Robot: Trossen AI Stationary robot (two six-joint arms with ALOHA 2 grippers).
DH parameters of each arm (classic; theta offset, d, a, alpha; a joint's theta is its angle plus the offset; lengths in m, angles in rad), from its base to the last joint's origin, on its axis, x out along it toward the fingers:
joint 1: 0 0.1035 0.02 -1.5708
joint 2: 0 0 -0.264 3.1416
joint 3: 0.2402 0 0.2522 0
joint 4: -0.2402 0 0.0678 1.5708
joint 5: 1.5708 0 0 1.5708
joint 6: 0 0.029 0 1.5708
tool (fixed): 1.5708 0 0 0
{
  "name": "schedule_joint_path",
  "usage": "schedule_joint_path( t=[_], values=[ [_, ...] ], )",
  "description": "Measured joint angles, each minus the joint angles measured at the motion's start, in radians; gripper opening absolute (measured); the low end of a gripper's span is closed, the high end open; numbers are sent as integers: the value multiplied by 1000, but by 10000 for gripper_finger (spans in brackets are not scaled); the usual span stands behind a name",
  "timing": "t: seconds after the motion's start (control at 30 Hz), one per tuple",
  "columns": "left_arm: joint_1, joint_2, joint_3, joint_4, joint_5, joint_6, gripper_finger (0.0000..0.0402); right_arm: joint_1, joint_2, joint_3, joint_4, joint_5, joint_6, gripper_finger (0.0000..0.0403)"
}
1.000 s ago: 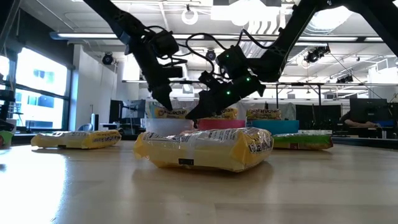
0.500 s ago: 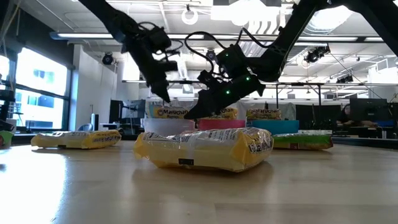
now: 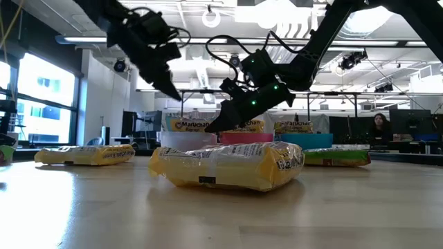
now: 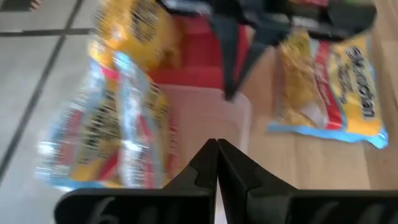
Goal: Sort Maruchan noodles
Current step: Put the blue noodle pack into the transparent bin
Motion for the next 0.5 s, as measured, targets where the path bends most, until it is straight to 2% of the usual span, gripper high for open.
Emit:
schedule_joint_path(
  t=[0.17,0.27,0.37,0.5],
  values=[
    [-28,3,-132,150,61,-31,0,0,0,0,0,0,0,0],
    [-51,11,-180,251,61,-62,0,0,0,0,1,0,0,0],
    [-72,26,-185,294,9,-63,0,0,0,0,2,0,4,0],
    [-89,49,-185,368,-138,-51,0,0,0,0,4,0,8,0]
  ],
)
